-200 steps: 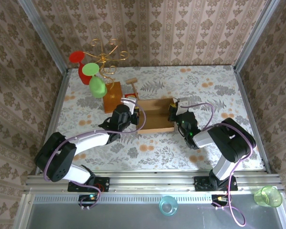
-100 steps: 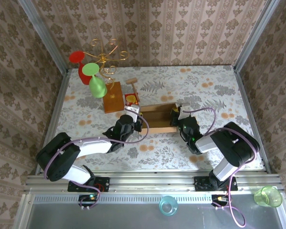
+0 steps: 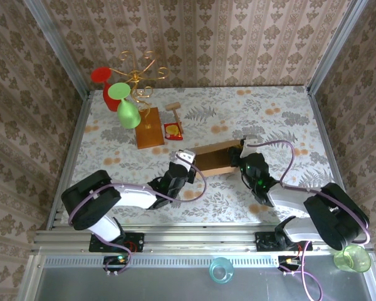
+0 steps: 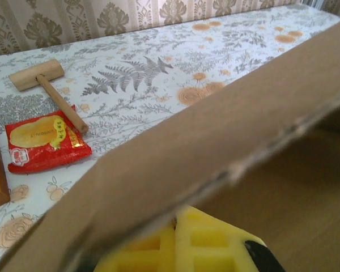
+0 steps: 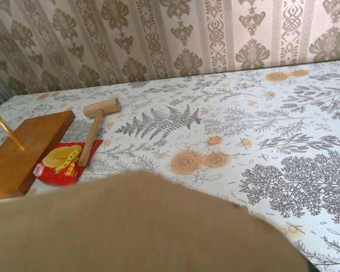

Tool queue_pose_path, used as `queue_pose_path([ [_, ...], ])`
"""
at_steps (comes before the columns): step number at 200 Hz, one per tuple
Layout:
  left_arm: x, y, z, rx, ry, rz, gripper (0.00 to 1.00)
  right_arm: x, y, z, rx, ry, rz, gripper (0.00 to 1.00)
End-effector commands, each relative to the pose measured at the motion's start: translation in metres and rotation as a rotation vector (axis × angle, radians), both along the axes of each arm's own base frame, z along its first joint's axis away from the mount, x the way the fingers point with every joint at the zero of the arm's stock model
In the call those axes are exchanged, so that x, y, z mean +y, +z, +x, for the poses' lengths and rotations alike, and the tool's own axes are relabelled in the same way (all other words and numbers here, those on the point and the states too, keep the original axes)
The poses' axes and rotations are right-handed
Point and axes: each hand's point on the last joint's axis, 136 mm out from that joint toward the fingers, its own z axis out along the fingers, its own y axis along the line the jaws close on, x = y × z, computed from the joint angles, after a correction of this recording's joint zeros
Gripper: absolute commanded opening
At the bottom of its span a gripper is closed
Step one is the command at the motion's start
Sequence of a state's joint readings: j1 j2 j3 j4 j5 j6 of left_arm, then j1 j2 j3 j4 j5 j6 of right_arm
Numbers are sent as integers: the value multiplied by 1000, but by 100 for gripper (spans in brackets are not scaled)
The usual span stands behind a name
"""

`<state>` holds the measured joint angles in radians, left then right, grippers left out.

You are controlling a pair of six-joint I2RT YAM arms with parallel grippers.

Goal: Fold the paper box

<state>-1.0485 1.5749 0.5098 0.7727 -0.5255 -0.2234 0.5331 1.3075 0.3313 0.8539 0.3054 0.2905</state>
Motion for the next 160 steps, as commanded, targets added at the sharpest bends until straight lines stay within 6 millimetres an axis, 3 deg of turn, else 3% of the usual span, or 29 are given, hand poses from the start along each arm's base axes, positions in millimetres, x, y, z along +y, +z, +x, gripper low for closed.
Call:
queue_pose_path([
  [1, -3, -5, -6, -29, -4, 32, 0, 5, -17, -11, 81, 25, 17, 23],
  [75, -1, -6, -2, -29, 45, 83, 0, -10, -22, -20, 185, -35, 39, 39],
  [132, 0, -10, 2, -22, 78, 109, 0, -9, -31, -34, 247, 3, 49, 48],
  [160, 2, -11, 4, -13, 100, 125, 0, -1, -24, -43, 266, 64, 75, 52],
])
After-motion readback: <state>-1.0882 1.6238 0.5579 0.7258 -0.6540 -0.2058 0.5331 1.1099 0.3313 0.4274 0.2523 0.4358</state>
